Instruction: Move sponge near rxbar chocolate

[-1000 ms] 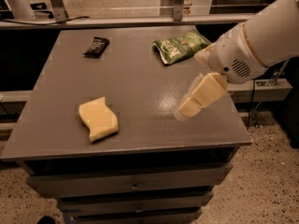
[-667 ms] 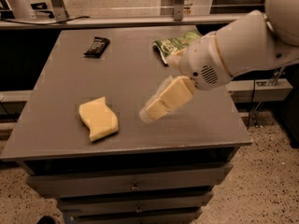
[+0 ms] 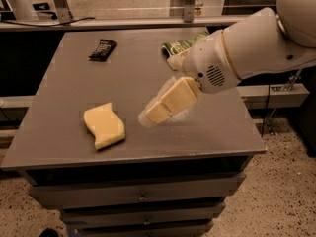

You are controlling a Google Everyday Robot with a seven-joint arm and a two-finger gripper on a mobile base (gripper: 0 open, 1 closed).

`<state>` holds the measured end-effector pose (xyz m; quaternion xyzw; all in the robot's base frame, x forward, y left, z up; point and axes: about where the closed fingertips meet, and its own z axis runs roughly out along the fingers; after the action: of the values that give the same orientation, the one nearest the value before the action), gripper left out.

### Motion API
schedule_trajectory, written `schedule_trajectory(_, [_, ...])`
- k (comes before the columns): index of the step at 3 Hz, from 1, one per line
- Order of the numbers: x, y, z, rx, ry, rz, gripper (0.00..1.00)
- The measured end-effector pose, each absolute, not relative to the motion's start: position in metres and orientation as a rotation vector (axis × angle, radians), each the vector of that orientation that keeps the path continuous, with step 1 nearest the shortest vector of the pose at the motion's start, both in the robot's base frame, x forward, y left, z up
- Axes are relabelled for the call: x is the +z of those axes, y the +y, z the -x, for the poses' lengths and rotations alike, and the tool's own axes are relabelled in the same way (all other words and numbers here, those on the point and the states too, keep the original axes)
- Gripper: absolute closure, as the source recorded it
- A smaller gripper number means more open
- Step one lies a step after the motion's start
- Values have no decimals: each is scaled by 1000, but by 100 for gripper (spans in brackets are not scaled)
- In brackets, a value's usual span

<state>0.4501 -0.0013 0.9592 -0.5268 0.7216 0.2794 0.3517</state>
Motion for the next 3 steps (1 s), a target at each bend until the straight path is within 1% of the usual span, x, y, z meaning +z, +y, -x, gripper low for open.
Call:
schedule_trajectory(1, [952, 10, -447, 736, 1844, 1394, 0])
schedule_trajectory(3, [916, 62, -440, 847, 1708, 1373, 0])
